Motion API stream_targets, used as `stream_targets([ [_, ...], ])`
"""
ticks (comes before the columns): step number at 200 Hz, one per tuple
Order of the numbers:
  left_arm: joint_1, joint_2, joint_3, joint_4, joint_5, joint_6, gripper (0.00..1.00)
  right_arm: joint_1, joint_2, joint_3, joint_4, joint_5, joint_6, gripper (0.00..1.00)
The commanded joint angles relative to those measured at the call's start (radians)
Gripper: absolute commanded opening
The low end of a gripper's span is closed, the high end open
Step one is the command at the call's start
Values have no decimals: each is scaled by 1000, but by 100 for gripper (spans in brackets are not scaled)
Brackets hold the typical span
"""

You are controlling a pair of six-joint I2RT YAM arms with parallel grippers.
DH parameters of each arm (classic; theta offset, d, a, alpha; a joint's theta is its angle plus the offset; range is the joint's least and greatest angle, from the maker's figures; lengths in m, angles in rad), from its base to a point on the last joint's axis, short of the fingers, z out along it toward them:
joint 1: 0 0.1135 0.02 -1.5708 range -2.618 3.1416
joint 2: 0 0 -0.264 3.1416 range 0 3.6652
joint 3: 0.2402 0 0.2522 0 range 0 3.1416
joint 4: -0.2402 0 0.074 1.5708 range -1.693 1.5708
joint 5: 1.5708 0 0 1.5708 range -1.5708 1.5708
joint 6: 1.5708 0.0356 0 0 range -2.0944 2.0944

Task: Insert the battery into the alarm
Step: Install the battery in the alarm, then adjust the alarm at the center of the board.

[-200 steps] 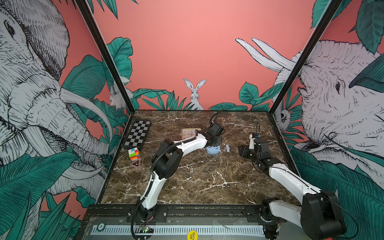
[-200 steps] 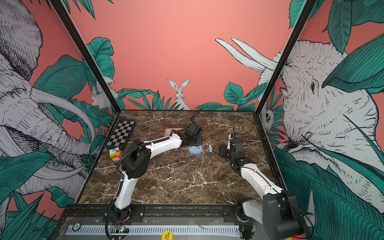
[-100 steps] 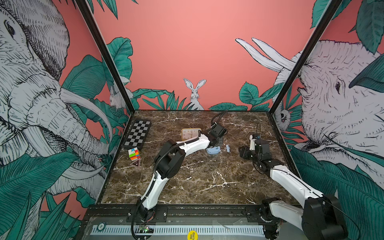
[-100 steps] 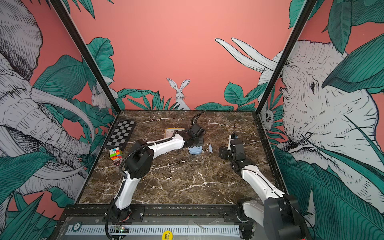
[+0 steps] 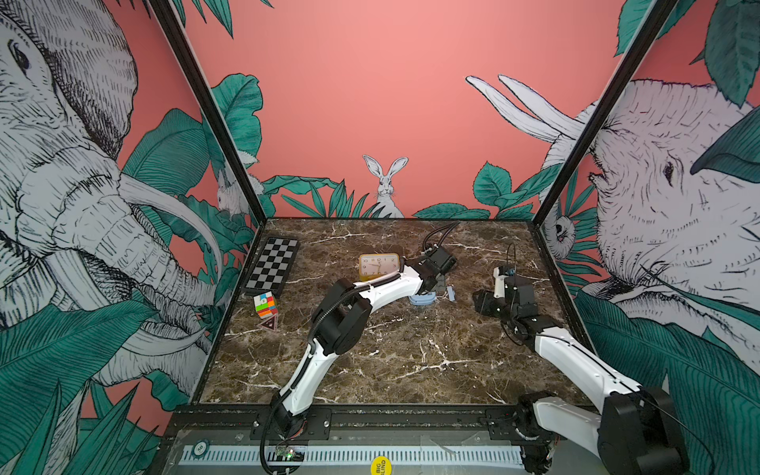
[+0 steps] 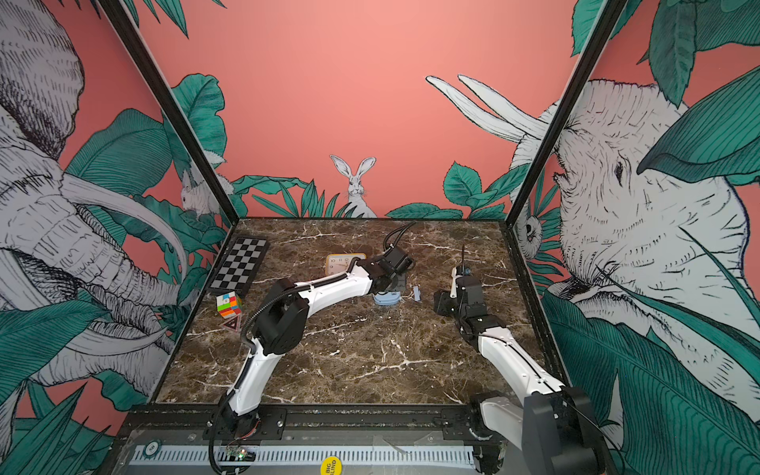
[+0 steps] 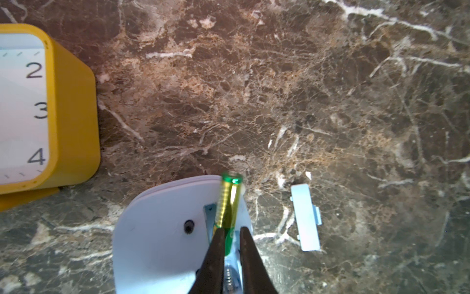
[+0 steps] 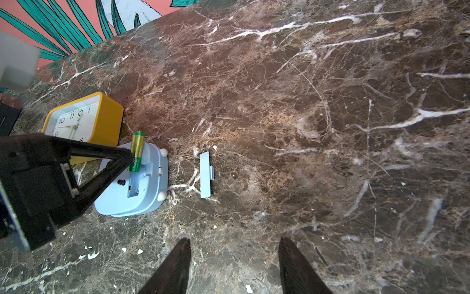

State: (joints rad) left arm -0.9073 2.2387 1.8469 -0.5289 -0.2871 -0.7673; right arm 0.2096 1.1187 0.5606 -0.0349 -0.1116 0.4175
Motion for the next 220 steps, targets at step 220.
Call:
stream_targets([
  [220, 313, -337, -426, 168, 316, 327, 24, 151, 754, 630, -265, -227, -110, 27],
])
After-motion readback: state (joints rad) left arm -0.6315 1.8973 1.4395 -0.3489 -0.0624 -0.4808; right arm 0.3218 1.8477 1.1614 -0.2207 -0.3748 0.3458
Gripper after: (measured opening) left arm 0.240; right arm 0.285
